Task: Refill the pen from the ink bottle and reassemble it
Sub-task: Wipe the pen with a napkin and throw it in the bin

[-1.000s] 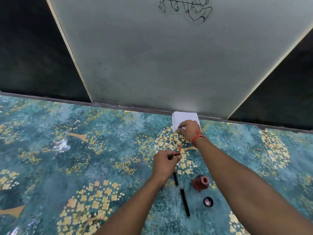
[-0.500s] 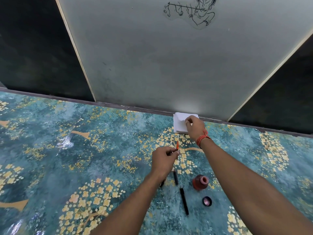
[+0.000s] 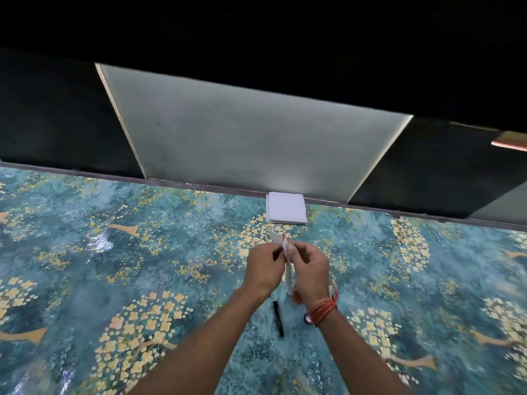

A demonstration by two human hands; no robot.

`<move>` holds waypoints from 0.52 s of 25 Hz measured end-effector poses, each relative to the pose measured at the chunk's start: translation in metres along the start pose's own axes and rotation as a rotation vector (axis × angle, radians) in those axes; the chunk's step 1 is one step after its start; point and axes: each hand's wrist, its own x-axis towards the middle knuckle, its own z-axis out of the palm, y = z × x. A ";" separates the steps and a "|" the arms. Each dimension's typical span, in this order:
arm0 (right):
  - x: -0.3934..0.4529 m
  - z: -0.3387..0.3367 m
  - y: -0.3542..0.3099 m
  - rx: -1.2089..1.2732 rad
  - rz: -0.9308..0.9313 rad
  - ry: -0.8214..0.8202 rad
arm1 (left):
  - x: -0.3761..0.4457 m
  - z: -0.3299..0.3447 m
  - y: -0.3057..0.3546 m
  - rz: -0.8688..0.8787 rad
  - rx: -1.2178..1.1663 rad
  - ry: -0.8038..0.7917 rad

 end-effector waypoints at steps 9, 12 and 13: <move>-0.003 -0.028 -0.014 0.377 0.254 0.077 | -0.026 0.005 0.020 0.185 -0.028 -0.161; -0.008 -0.032 -0.019 0.593 0.375 0.061 | -0.031 0.007 0.025 0.170 -0.183 -0.225; -0.008 -0.033 -0.018 0.602 0.366 0.037 | -0.032 0.009 0.025 0.156 -0.196 -0.223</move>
